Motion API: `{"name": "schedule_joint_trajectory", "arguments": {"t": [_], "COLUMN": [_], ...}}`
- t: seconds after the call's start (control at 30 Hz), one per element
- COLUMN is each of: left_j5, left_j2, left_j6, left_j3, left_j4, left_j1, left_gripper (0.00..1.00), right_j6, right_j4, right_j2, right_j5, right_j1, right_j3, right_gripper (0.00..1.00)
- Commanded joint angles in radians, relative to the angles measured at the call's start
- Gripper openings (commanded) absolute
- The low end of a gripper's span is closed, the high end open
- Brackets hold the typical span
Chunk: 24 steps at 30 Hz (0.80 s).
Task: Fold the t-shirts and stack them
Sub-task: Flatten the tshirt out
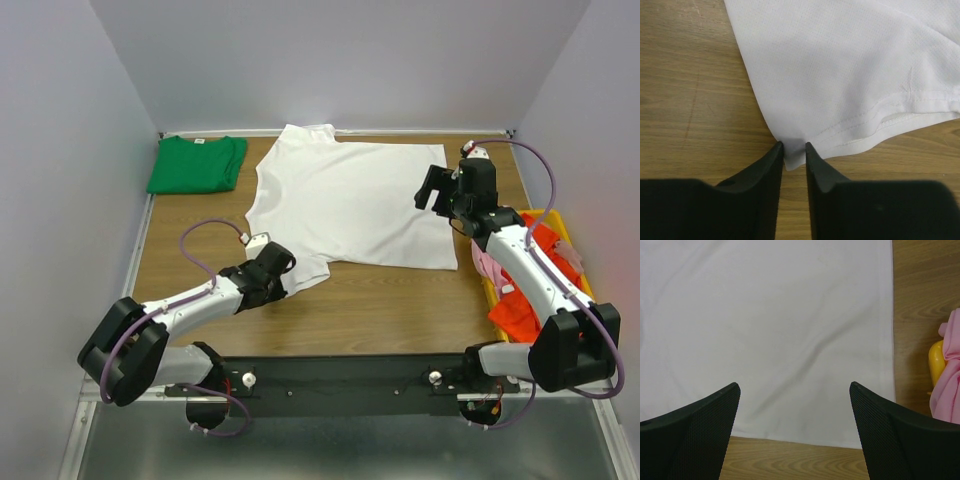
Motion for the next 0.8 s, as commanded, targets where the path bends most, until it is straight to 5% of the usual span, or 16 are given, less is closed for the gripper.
{"name": "schedule_joint_trajectory", "arguments": {"t": [0.0,0.07,0.3,0.47,0.77], "left_j5": [-0.002,-0.003,-0.055,-0.126,-0.062], "left_j2": [0.016,0.011,0.021,0.053,-0.027], "left_j6": [-0.013,-0.015,0.042,0.154,0.28], "left_j3": [-0.002,-0.005,0.067,0.178,0.141], "left_j4": [-0.047,-0.042,0.005,0.031,0.151], "left_j1": [-0.003,-0.004,0.002,0.111,0.309], "left_gripper": [0.15,0.0,0.0,0.0,0.0], "right_j6": [0.003,0.003,0.029,0.047,0.095], "right_j4": [-0.017,-0.017,-0.019,-0.035,-0.1], "right_j2": [-0.031,-0.029,-0.016,0.006,0.017], "right_j5": [0.026,0.023,-0.023,-0.023,-0.038], "right_j1": [0.002,0.004,0.004,0.002,0.002], "right_j3": [-0.019,-0.022,-0.058,-0.13,-0.234], "right_gripper": [0.96,0.96,0.96,0.95,0.85]}}
